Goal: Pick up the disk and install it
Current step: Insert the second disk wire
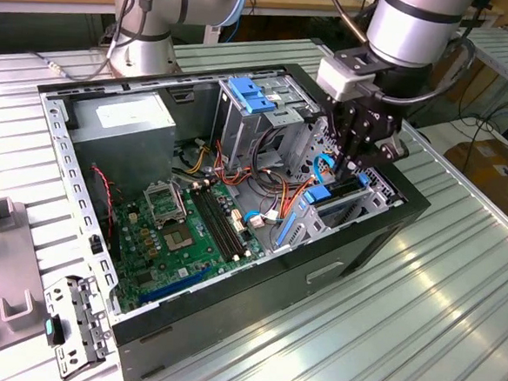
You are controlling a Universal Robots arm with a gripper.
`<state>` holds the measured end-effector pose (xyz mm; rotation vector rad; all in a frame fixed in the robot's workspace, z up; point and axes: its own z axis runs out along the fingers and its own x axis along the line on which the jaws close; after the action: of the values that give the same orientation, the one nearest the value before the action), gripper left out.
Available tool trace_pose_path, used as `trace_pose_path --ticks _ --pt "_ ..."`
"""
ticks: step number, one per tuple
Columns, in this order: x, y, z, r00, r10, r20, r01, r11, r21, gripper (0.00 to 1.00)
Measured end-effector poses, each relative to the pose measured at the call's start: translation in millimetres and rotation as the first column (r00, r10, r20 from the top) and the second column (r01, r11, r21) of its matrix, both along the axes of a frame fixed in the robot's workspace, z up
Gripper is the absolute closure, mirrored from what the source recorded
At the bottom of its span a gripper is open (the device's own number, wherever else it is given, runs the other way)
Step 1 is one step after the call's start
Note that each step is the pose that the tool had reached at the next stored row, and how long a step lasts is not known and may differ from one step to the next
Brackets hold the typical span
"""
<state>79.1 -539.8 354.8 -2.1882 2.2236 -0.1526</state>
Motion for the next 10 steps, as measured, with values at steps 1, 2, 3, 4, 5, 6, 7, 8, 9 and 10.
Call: trace_pose_path --ticks 1,2,3,4,5,6,7,8,9,10 --pt "0.0 -1.7 0.0 1.0 0.0 0.0003 0.0 0.9999 0.0117 0.84" --pt "0.0 -3.9 0.0 1.0 0.0 0.0005 0.0 0.9998 0.022 0.84" --pt "0.0 -6.2 0.0 1.0 0.0 0.0009 0.0 0.9996 0.0276 0.84" --pt "-0.1 -8.2 0.0 1.0 0.0 0.0012 0.0 0.9995 0.03 0.84" --pt "-0.1 -9.9 0.0 1.0 0.0 0.0015 0.0 0.9995 0.0315 0.84" --pt "-0.1 -11.5 0.0 1.0 0.0 0.0021 0.0 0.9994 0.0334 0.84" --pt "-0.2 -12.1 0.0 1.0 0.0 0.0028 0.0 0.9994 0.0349 0.84" --pt "-0.5 -12.6 0.0 1.0 0.003 0.004 -0.004 0.9993 0.0372 0.84" --pt "-0.6 -12.7 -0.1 1.0 0.008 0.0047 -0.008 0.9992 0.0397 0.84" --pt "-0.8 -12.9 -0.3 0.9998 0.019 0.0053 -0.019 0.9988 0.0449 0.84"
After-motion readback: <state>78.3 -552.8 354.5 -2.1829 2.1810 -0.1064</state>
